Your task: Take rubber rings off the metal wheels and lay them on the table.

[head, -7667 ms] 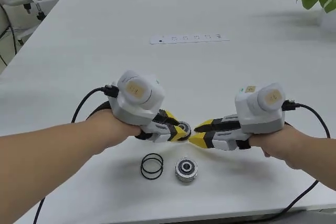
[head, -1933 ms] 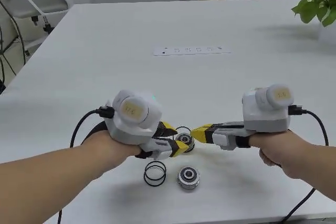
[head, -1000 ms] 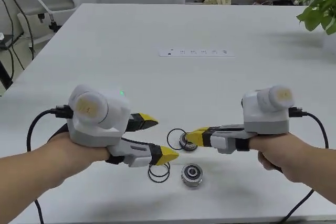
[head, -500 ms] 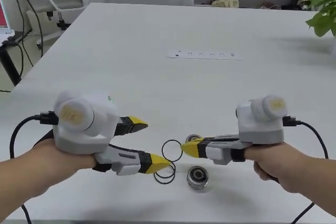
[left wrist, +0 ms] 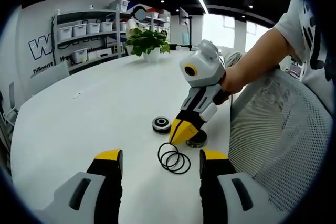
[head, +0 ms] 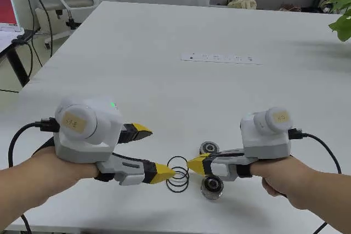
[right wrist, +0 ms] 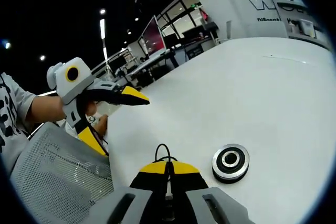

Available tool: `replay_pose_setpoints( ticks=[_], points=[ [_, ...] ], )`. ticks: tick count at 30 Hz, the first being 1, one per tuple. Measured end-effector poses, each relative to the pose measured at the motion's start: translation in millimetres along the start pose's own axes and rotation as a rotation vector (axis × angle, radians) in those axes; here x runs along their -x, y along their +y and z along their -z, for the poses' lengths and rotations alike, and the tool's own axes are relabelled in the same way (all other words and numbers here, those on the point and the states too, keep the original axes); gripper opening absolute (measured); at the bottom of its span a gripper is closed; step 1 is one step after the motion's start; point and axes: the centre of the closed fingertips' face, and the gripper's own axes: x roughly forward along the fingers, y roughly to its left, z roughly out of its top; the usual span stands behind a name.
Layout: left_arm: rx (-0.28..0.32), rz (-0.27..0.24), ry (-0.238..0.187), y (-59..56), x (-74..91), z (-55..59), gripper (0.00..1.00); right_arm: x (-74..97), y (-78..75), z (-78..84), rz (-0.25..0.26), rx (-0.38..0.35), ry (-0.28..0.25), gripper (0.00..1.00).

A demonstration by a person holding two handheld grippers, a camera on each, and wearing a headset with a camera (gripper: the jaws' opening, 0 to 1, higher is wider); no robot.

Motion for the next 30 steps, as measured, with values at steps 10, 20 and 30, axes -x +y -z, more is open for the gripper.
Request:
replay_pose_setpoints(
  ticks=[10,20,30],
  points=[
    [0.008,-0.007,0.008,2.6,-1.0,3.2,0.56,-1.9,-7.4,3.3,0.025,0.026,0.017,0.0],
    [0.009,-0.005,0.011,3.0,-4.6,1.0,0.56,-1.1,-12.7,0.8,0.041,0.031,0.005,0.06],
    [0.0,0.001,0.007,4.3,-10.6,-7.2,0.56,8.8,-14.3,-12.0,0.042,0.032,-0.039,0.11]
  ],
)
